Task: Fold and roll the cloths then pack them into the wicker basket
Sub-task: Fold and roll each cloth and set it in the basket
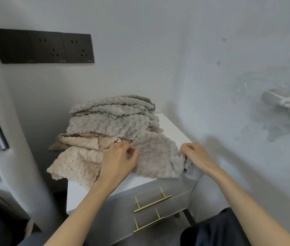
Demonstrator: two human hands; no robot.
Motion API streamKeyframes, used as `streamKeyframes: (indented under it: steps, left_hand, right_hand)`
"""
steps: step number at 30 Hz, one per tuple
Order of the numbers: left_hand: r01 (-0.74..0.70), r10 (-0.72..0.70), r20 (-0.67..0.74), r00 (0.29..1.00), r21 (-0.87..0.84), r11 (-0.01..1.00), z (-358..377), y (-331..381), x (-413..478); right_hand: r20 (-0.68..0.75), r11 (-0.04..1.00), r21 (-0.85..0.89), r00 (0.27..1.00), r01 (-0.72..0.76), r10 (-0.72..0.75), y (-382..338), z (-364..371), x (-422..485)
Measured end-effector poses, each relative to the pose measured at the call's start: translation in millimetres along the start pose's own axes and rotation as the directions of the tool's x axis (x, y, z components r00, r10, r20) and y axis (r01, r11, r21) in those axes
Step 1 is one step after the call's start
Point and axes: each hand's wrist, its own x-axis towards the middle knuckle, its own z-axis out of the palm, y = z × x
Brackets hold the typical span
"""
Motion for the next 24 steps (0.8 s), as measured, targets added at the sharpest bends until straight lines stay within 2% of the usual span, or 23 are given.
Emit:
streamKeyframes:
  steps: [2, 7, 10, 12, 15, 20, 22, 24]
  left_hand:
    - [0.005, -0.008, 0.077, 0.997, 0.038, 0.999, 7.5, -0.9, 0.0]
    - [0.055, -0.066, 0.143, 0.988, 0.085, 0.995, 25.7, 5.4, 10.2]
    - [0.116, -0.134, 0.202, 0.97, 0.1, 0.988, 36.5, 8.2, 20.7]
    - [0.147, -0.17, 0.22, 0.961, 0.117, 0.982, 41.1, 7.3, 27.5]
    - [0.122, -0.145, 0.164, 0.976, 0.139, 0.983, 45.9, 5.4, 33.2]
    - [0.106, -0.108, 0.115, 0.987, 0.023, 0.994, 41.3, 10.0, 39.0]
    - [0.108, -0.102, 0.113, 0.988, -0.052, 0.993, 35.5, 9.4, 42.6]
    - [0.106, -0.09, 0.107, 0.99, -0.158, 0.982, 26.8, 8.8, 45.0]
  right_hand:
    - [0.056, 0.989, -0.141, 0.997, -0.046, 0.054, 4.2, -1.0, -1.0]
    - [-0.122, 0.995, -0.07, 0.991, -0.067, 0.058, 20.0, -0.3, 2.1]
    - [-0.002, 0.984, -0.041, 0.985, -0.172, 0.172, 29.5, 2.6, 7.0]
    - [0.062, 0.981, -0.059, 0.98, -0.185, 0.189, 28.9, 6.2, 9.4]
    - [0.167, 0.976, -0.111, 0.965, -0.187, 0.204, 25.4, 11.1, 15.0]
    - [0.296, 0.98, -0.158, 0.942, -0.117, 0.16, 14.6, 11.6, 16.9]
    - [0.25, 0.991, -0.112, 0.963, -0.079, 0.105, 12.5, 10.7, 16.3]
    - [0.184, 0.998, 0.032, 0.982, -0.054, 0.047, 10.2, 5.1, 15.9]
